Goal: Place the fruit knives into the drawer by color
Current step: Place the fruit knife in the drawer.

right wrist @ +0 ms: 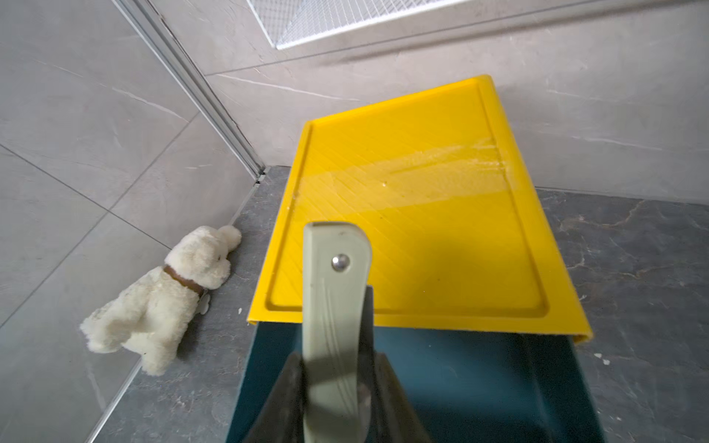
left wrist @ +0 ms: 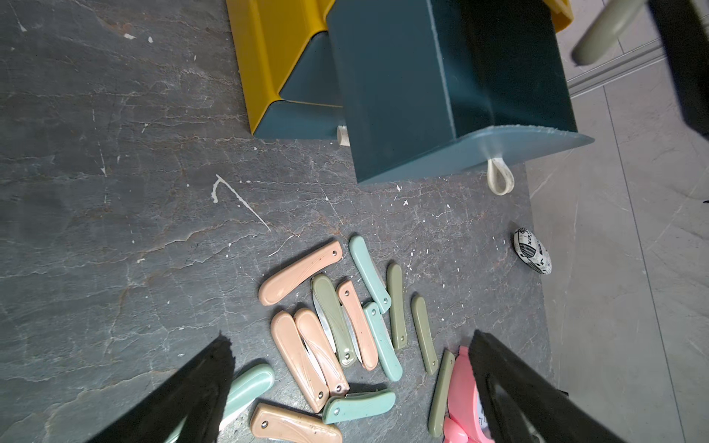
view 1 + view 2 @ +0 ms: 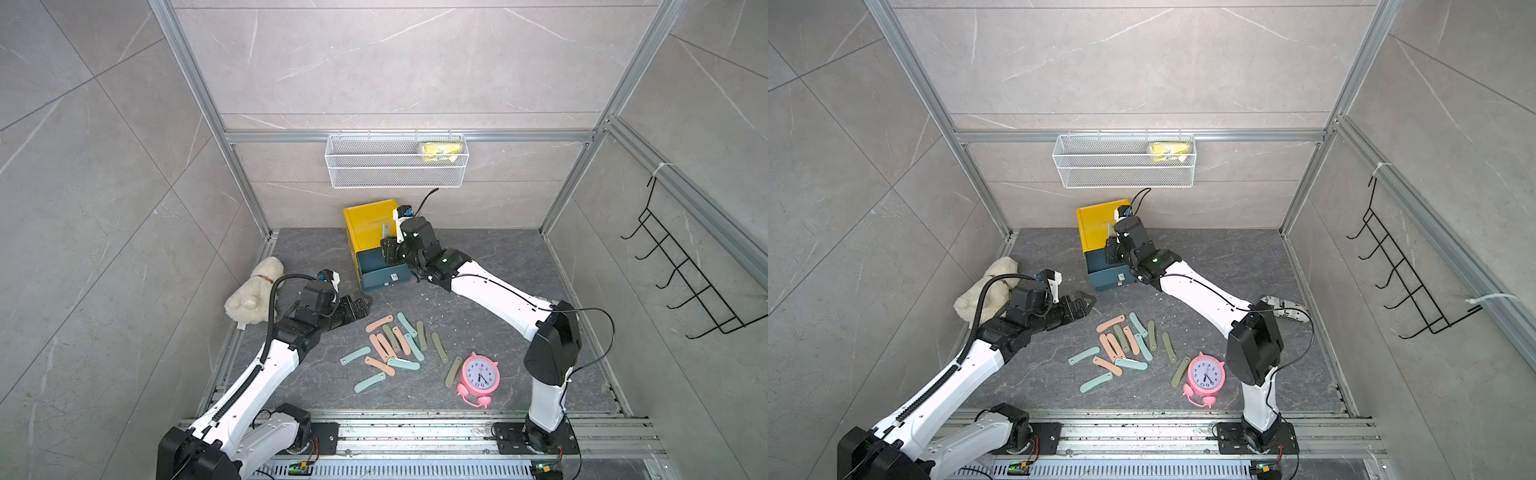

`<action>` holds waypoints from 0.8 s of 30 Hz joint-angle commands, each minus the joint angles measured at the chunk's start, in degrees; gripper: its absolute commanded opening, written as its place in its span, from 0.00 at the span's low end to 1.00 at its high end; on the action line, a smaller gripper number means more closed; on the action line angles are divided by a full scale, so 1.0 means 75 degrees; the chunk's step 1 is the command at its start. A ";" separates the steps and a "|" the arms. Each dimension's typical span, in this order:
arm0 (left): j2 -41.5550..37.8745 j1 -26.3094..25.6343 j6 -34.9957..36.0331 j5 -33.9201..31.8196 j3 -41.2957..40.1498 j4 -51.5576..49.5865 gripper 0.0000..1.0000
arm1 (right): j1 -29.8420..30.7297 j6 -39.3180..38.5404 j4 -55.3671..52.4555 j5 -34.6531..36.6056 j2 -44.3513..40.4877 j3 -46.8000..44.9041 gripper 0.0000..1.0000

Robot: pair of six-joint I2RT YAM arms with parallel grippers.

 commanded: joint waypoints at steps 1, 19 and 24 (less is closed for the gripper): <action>-0.0018 -0.0044 -0.0040 -0.0082 -0.0011 0.0184 0.99 | 0.0036 -0.0166 -0.0123 0.0133 0.0045 0.0043 0.26; 0.0104 -0.0153 0.0393 0.0184 0.0457 -0.0109 0.99 | 0.0032 0.0296 0.0393 0.0113 -0.0944 -0.0753 0.56; 0.0341 -0.0688 0.0620 0.0226 0.0876 -0.0360 0.99 | 0.0041 0.0431 0.0042 0.0039 -0.2021 -0.1324 0.59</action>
